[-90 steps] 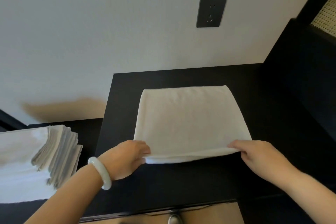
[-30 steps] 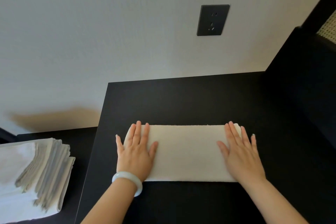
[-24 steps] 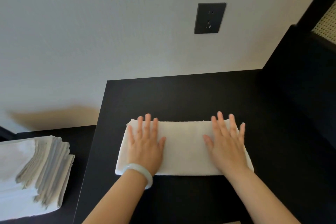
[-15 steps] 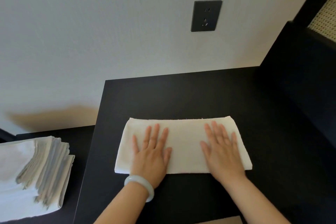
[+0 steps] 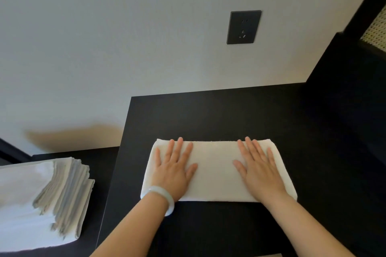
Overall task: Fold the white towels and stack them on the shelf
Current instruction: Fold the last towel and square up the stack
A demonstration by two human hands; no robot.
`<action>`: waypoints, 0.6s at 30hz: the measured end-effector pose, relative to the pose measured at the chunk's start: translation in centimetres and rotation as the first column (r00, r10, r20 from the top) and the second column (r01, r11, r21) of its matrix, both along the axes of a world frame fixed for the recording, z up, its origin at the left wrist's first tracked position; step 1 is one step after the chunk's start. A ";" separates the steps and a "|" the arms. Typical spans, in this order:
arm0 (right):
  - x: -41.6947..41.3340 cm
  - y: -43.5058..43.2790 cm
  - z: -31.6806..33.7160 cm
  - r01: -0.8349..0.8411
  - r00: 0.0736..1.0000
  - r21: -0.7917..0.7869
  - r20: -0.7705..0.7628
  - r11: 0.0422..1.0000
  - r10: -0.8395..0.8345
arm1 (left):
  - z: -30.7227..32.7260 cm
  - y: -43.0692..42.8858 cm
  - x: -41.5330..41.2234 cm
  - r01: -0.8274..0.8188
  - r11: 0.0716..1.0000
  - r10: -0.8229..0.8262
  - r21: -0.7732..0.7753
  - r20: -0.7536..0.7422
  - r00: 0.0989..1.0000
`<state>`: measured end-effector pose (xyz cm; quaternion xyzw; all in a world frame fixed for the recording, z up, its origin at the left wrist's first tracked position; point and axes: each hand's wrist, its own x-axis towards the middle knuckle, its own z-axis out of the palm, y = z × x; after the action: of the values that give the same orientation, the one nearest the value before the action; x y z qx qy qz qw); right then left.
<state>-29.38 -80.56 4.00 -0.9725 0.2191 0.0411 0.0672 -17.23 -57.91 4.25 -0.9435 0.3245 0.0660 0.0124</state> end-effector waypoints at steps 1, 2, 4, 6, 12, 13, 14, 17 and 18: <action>-0.5 -0.9 0.0 0.047 0.999 -0.035 0.015 0.998 -0.047 | -0.1 1.0 0.4 -0.041 0.999 0.041 0.000 0.023 0.999; -1.1 -1.6 0.0 0.076 0.997 -0.063 0.023 0.995 -0.075 | -0.1 2.0 0.8 -0.086 0.996 0.086 -0.021 0.025 0.996; -1.5 -2.4 0.3 0.082 0.997 -0.069 0.002 0.994 -0.082 | 0.1 3.2 1.3 -0.150 0.985 0.148 -0.082 -0.031 0.988; -1.0 -2.1 0.6 0.062 0.998 -0.043 -0.009 0.997 -0.062 | 0.5 3.2 1.2 -0.173 0.978 0.163 -0.113 -0.091 0.982; -2.5 -2.1 1.0 0.354 0.921 -0.057 0.197 0.934 -0.337 | 3.2 3.7 0.3 -0.446 0.874 0.409 -0.193 -0.205 0.889; -2.9 -2.5 1.1 0.454 0.883 -0.036 0.150 0.890 -0.444 | 3.5 4.2 0.5 -0.492 0.851 0.445 -0.183 -0.243 0.862; -3.1 -3.0 1.2 0.542 0.837 0.025 0.070 0.840 -0.542 | 3.8 4.5 0.7 -0.535 0.824 0.465 -0.186 -0.317 0.826; -2.8 -4.4 2.3 0.712 0.693 0.325 -0.185 0.622 -0.696 | 4.2 5.4 1.3 -0.643 0.738 0.465 -0.206 -0.536 0.705; -2.7 -4.8 2.6 0.726 0.668 0.415 -0.239 0.548 -0.704 | 4.3 5.5 1.5 -0.670 0.717 0.467 -0.195 -0.579 0.668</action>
<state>-32.05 -85.41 6.61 -0.7488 0.5795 0.0844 0.3104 -15.69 -52.37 8.53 -0.9301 0.0046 0.2367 -0.2808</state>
